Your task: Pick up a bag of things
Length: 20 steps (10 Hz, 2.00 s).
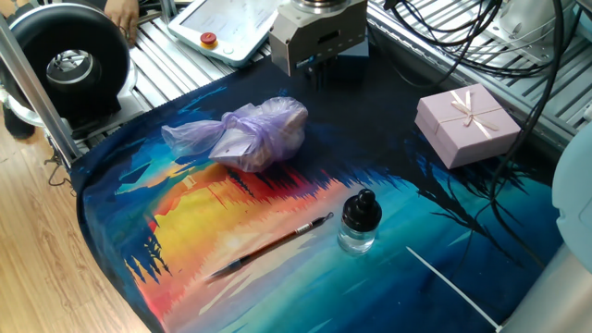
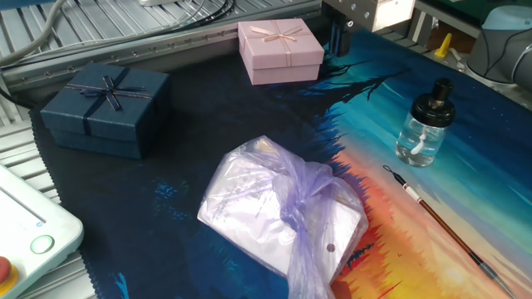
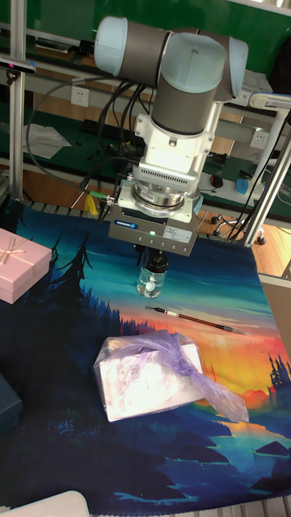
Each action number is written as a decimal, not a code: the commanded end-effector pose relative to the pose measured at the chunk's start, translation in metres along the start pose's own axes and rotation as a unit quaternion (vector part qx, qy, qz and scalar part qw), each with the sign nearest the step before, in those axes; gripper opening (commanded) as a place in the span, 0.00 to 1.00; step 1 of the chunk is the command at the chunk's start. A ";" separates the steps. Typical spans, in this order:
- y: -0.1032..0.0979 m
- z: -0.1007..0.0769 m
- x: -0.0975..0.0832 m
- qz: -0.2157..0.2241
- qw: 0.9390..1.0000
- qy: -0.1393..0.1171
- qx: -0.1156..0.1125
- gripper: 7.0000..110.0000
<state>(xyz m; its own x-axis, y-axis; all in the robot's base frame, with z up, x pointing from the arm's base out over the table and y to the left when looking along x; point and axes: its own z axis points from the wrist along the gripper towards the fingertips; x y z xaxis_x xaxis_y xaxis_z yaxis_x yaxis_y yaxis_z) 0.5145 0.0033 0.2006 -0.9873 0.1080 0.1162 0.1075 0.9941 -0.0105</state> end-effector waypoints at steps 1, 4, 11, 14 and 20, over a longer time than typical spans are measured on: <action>0.003 -0.001 -0.001 0.000 1.000 -0.001 -0.007 0.00; 0.004 -0.001 -0.001 0.000 1.000 -0.002 -0.008 0.00; 0.017 -0.023 -0.004 0.015 1.000 0.008 -0.010 0.00; 0.033 -0.044 -0.025 0.018 1.000 0.004 -0.011 0.00; 0.006 -0.133 -0.092 -0.032 0.998 0.055 -0.027 0.00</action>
<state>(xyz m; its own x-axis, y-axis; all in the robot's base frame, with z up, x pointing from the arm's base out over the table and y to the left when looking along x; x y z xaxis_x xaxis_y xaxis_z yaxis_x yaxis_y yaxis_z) 0.5792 0.0202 0.2645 -0.9813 0.1126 0.1560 0.1142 0.9935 0.0012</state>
